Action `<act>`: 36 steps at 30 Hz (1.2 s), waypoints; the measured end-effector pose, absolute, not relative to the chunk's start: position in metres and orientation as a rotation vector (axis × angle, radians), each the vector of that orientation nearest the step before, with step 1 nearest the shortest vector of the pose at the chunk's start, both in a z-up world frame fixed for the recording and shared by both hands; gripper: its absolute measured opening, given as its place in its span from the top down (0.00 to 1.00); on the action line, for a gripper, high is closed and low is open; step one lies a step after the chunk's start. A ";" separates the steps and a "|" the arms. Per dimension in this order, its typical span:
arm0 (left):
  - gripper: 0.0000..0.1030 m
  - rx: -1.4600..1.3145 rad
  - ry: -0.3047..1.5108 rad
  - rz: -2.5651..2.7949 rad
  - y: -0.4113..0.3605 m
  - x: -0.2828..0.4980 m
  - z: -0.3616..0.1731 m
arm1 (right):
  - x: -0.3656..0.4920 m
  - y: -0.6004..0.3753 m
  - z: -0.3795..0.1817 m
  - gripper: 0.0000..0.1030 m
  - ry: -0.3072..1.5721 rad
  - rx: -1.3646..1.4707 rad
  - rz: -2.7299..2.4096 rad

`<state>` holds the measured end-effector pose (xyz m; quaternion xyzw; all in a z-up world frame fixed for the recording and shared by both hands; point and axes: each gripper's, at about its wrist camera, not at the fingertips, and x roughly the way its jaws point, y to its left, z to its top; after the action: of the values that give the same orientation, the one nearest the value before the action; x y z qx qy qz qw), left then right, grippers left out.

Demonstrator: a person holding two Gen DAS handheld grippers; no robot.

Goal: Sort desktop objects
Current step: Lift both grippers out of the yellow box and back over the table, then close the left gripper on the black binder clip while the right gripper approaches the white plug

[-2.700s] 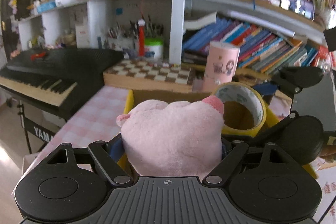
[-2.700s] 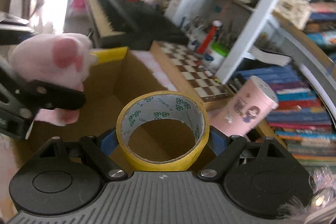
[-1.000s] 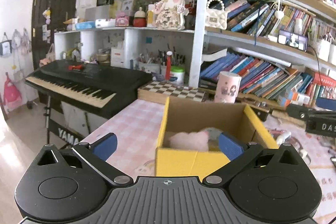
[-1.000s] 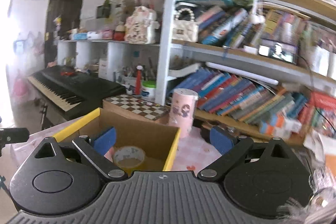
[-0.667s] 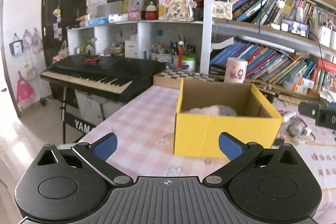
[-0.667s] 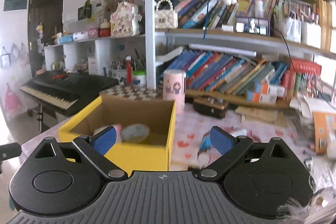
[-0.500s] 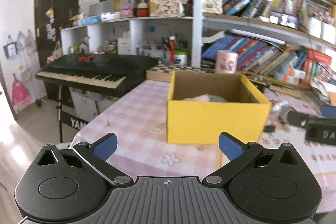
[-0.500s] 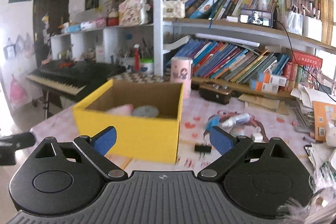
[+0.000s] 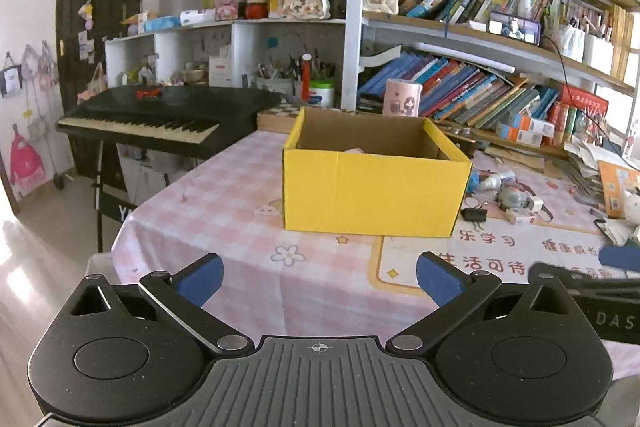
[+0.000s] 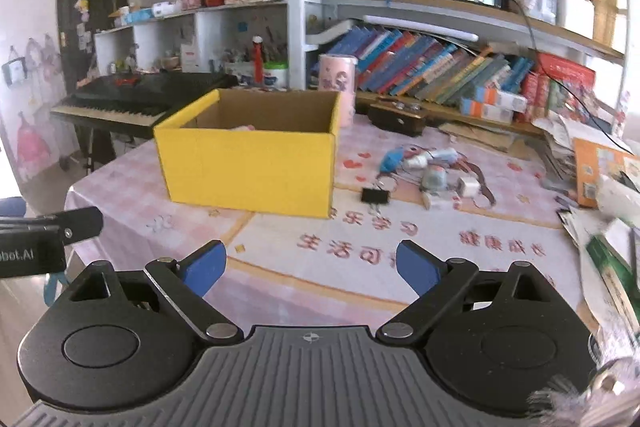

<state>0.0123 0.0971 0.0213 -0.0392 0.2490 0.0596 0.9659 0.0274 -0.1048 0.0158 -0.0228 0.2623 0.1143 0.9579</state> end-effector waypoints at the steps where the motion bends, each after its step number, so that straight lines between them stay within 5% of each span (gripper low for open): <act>1: 0.00 -0.083 0.507 0.121 0.097 0.012 0.021 | 0.026 -0.107 0.015 0.10 0.543 -0.039 0.220; 15: 0.00 -0.031 0.544 -0.031 0.054 0.029 0.010 | 0.019 -0.148 0.003 0.10 0.570 0.024 0.102; 24: 0.00 0.037 0.570 -0.154 0.019 0.046 0.003 | 0.032 -0.174 -0.006 0.23 0.620 0.055 0.046; 36: 0.00 0.014 0.603 -0.188 -0.018 0.088 -0.001 | 0.070 -0.211 -0.005 0.25 0.656 0.028 0.015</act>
<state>0.0884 -0.0184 -0.0005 0.0068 0.2967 -0.0923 0.9505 0.0697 -0.2113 -0.0055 0.0140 0.3221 0.0075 0.9466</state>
